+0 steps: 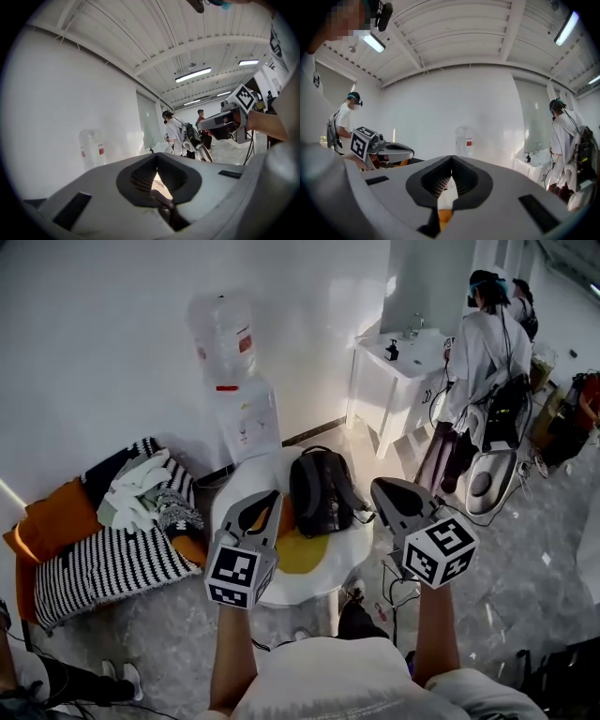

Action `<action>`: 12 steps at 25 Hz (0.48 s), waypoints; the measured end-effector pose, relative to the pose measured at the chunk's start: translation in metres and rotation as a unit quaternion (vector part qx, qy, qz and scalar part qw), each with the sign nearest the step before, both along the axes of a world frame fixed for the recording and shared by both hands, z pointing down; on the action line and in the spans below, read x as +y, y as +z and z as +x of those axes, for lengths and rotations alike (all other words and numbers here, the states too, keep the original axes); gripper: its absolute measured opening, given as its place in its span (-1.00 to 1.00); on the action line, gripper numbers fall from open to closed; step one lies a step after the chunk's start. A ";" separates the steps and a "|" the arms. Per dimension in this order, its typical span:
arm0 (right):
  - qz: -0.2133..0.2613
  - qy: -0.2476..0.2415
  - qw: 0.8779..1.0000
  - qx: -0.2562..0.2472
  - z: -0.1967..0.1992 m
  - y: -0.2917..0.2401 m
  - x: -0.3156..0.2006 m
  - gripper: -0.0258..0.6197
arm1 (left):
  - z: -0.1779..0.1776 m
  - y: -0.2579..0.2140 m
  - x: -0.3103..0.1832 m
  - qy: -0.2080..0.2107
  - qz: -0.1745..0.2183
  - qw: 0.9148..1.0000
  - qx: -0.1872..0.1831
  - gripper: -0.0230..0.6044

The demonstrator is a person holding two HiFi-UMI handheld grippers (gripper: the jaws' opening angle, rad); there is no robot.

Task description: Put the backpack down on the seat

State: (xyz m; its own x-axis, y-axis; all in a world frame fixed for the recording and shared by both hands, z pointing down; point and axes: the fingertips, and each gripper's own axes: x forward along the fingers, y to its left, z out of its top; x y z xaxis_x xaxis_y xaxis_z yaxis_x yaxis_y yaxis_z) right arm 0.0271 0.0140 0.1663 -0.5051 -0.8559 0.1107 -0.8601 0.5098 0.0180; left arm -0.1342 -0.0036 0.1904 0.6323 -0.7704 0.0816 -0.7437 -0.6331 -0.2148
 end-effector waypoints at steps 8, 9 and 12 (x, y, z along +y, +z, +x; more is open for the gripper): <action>0.017 -0.014 0.999 0.033 -0.002 -0.015 0.013 -0.91 | 0.010 -0.031 0.008 0.001 0.059 0.998 -0.028 -0.95; 0.021 -0.018 0.999 0.039 -0.004 -0.016 0.014 -0.91 | 0.011 -0.034 0.009 0.003 0.066 0.997 -0.026 -0.95; 0.030 -0.029 0.997 0.062 -0.010 -0.013 0.014 -0.91 | 0.015 -0.034 0.008 0.003 0.084 0.996 -0.037 -0.95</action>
